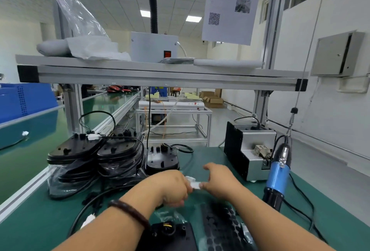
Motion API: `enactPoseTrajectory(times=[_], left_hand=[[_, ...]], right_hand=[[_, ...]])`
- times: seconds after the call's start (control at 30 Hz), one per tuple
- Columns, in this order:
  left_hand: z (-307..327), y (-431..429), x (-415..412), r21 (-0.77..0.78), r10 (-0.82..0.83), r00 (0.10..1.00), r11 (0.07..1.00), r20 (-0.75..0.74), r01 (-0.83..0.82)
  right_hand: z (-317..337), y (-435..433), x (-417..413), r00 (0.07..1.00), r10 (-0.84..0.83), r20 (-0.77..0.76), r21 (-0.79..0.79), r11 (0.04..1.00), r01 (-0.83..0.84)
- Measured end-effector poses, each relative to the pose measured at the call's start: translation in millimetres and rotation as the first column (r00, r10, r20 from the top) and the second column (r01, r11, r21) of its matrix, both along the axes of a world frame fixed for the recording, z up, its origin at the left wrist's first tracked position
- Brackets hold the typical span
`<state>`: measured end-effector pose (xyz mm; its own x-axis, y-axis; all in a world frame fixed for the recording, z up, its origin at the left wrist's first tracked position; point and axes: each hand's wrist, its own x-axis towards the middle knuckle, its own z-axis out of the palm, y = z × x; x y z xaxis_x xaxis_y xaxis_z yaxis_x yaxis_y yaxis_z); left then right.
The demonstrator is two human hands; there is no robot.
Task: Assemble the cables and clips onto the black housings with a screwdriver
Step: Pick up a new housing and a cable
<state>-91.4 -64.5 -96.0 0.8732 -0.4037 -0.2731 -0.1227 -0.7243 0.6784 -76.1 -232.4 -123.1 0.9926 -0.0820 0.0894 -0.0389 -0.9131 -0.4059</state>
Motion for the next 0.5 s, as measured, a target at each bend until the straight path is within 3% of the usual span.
enactPoseTrajectory(times=[0.1,0.2,0.27,0.37,0.5], left_hand=[[-8,-15,11,-0.01,0.099,0.994,0.995,-0.049,-0.099],[-17,-24,14,-0.086,0.155,0.975,0.982,-0.157,-0.17],[-23,-27,18,-0.08,0.153,0.979,0.983,-0.136,-0.165],[-25,-28,17,-0.125,0.143,0.979,0.979,-0.149,-0.162],[-19,-19,13,-0.282,0.151,0.942,0.929,-0.298,-0.238]], right_hand=[[-10,-3,-7,0.996,-0.064,-0.069,-0.157,0.986,0.052],[-12,-6,-18,0.976,0.006,-0.219,-0.251,0.966,-0.062],[-10,-5,-26,0.962,0.045,-0.27,-0.267,0.956,-0.12],[-5,-3,-31,0.96,0.12,-0.252,-0.209,0.962,-0.176],[-2,-2,-33,0.98,0.198,-0.036,0.032,0.98,-0.197]])
